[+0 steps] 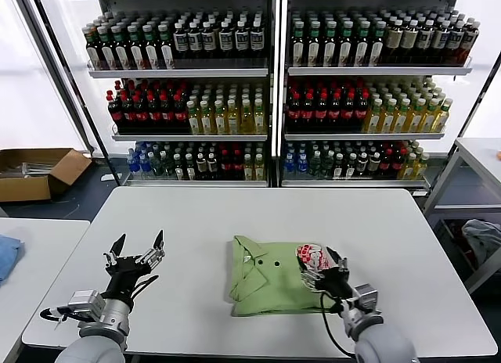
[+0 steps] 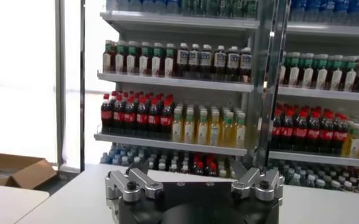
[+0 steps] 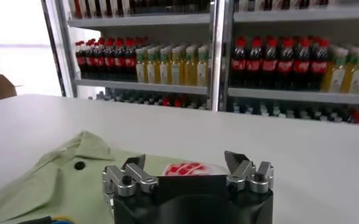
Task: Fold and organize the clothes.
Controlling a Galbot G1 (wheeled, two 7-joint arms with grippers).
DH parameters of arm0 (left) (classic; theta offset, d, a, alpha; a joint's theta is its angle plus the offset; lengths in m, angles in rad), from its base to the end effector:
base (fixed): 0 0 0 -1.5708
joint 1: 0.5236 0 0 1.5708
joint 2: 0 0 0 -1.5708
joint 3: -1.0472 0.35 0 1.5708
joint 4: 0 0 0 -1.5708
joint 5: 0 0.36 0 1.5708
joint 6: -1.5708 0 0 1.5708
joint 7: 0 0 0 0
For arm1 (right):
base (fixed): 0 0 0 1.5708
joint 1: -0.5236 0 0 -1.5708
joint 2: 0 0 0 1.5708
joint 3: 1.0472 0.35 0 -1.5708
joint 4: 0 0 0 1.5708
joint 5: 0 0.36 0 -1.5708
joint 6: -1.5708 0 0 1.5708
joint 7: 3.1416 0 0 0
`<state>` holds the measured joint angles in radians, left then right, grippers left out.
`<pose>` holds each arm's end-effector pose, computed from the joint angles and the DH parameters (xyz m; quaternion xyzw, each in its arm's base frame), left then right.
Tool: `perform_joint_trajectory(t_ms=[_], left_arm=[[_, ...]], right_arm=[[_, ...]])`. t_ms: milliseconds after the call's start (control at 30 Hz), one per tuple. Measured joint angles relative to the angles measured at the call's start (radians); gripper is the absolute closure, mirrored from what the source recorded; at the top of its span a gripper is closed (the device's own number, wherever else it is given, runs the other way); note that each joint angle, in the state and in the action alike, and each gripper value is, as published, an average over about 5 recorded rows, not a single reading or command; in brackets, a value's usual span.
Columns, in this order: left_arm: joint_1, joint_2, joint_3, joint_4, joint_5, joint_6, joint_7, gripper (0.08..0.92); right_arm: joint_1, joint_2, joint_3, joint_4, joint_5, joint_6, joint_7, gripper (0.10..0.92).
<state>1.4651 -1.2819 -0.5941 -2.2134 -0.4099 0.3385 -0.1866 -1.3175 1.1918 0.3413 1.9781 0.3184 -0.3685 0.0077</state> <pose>0.2129 0.0577 -0.2290 0.0182 -0.9966 0.0431 0.0678 0.2559 -0.0211 -0.2938 0.1481 -0.9765 0.0192 0.1554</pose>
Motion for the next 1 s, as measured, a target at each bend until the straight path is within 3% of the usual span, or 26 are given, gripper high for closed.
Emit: perform_joint_trajectory(t_ms=[367, 1000], left_arm=[[0.014, -0.006, -0.003, -0.002, -0.005, -0.005, 0.007, 0.177], [0.015, 0.038, -0.09, -0.006, -0.015, -0.035, 0.116, 0.177]], right_arm=[[0.045, 0.043, -0.074, -0.078, -0.025, -0.04, 0.049, 0.203], [-0.108, 0.045, 0.252, 0.121, 0.032, 0.081, -0.024, 0.203]])
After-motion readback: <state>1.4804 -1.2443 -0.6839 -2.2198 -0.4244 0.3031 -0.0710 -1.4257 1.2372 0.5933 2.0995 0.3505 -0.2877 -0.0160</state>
